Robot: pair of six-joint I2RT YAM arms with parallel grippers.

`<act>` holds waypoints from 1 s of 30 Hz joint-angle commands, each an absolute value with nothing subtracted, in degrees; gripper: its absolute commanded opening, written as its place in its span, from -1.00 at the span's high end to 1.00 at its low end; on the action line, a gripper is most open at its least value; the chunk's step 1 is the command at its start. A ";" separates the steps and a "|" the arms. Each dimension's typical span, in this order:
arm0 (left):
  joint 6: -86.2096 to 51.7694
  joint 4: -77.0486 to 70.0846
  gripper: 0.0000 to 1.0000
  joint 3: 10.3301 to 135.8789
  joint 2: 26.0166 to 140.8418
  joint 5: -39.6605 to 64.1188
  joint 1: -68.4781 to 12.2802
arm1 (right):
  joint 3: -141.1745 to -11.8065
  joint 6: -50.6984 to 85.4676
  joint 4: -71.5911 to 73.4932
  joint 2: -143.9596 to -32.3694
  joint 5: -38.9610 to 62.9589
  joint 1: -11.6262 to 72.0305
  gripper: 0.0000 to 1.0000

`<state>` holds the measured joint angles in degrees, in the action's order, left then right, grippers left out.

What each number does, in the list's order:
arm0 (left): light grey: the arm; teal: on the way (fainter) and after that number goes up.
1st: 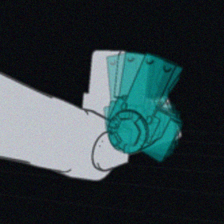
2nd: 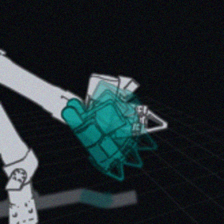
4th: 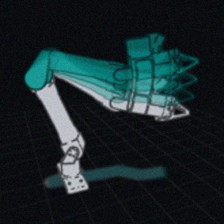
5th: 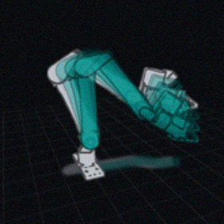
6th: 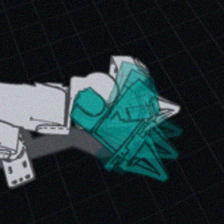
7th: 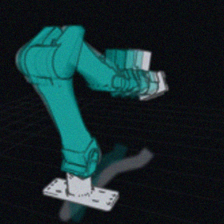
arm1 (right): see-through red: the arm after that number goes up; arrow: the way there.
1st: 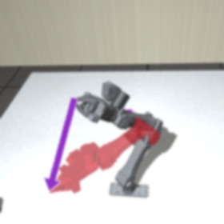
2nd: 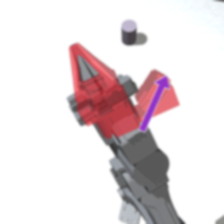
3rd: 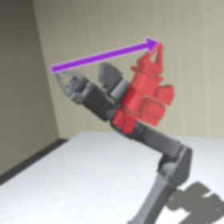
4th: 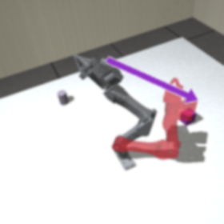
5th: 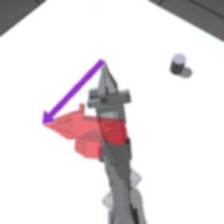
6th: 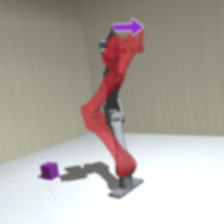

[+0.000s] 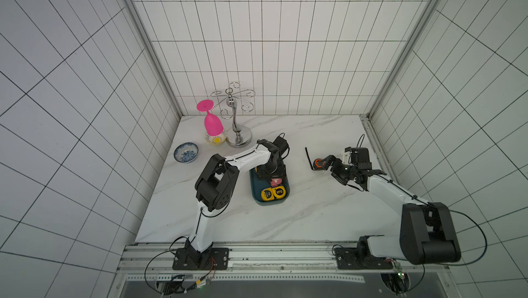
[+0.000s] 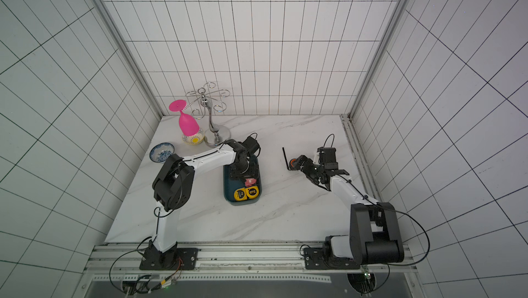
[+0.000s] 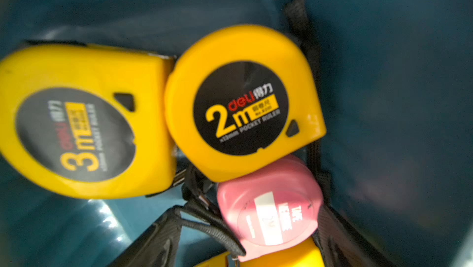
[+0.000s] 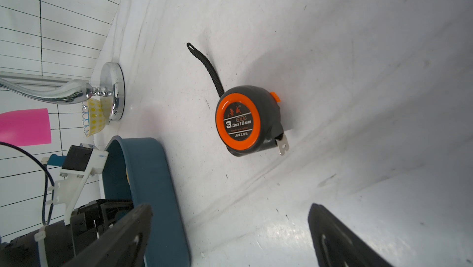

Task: Take the tape measure out of the storage box
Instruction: Pick up the tape measure from the storage box.

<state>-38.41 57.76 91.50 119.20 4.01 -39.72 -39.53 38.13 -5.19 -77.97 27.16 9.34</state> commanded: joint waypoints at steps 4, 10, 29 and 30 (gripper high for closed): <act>-37.43 58.36 -0.75 93.91 121.28 1.72 -40.78 | -40.52 38.08 -4.61 -77.88 27.26 8.79 -0.98; -38.14 58.32 -0.75 93.60 121.68 1.09 -40.89 | -40.78 38.10 -4.28 -78.37 27.56 8.79 -0.98; -39.99 60.54 -0.66 90.44 118.50 -2.85 -39.36 | -41.84 38.74 -2.66 -79.71 29.31 8.79 -0.98; -40.19 60.34 -0.66 90.57 118.14 -2.58 -39.52 | -41.84 38.74 -2.48 -79.88 29.39 8.79 -0.98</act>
